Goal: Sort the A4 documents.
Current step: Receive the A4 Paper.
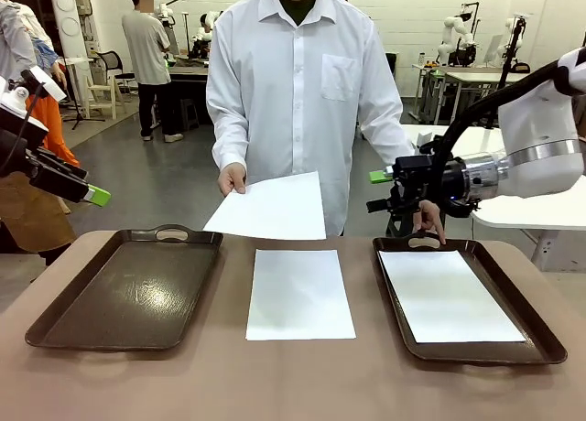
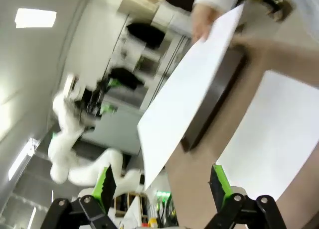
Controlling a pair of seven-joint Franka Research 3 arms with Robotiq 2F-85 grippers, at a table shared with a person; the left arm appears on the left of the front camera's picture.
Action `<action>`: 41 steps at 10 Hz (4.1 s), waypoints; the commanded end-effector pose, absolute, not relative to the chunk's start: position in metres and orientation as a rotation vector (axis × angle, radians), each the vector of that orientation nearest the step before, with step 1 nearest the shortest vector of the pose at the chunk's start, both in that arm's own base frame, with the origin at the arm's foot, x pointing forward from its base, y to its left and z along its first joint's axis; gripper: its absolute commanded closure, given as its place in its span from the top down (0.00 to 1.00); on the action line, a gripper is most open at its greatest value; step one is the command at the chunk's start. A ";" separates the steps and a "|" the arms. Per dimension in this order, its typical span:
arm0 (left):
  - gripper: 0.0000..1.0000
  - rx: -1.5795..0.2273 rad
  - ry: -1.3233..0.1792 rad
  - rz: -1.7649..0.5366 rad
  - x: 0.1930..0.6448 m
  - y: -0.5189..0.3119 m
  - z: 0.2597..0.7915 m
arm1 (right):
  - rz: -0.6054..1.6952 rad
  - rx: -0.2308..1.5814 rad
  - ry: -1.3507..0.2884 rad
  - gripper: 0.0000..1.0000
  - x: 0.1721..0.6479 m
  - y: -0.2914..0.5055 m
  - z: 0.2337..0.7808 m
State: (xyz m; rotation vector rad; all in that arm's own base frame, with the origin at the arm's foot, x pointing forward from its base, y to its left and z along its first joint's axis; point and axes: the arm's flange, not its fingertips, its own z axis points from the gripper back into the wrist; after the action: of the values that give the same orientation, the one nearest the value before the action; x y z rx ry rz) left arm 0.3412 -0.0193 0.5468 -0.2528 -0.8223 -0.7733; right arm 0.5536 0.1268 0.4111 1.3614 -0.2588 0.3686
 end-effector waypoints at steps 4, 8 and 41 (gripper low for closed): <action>1.00 -0.256 -0.824 -0.784 0.342 -0.018 0.546 | 0.186 1.331 -0.175 1.00 0.569 0.154 0.382; 1.00 -0.256 -0.824 -0.784 0.342 -0.018 0.546 | 0.131 1.414 -0.066 1.00 0.588 0.174 0.375; 1.00 -0.256 -0.824 -0.784 0.342 -0.018 0.546 | 0.004 1.425 0.148 1.00 0.608 0.265 0.361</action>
State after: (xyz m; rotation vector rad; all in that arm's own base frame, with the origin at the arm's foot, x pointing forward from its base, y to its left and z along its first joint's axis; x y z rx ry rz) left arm 0.3412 -0.0193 0.5468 -0.2529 -0.8223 -0.7732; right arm 0.6014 0.2582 0.3612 1.4082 0.1474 0.0205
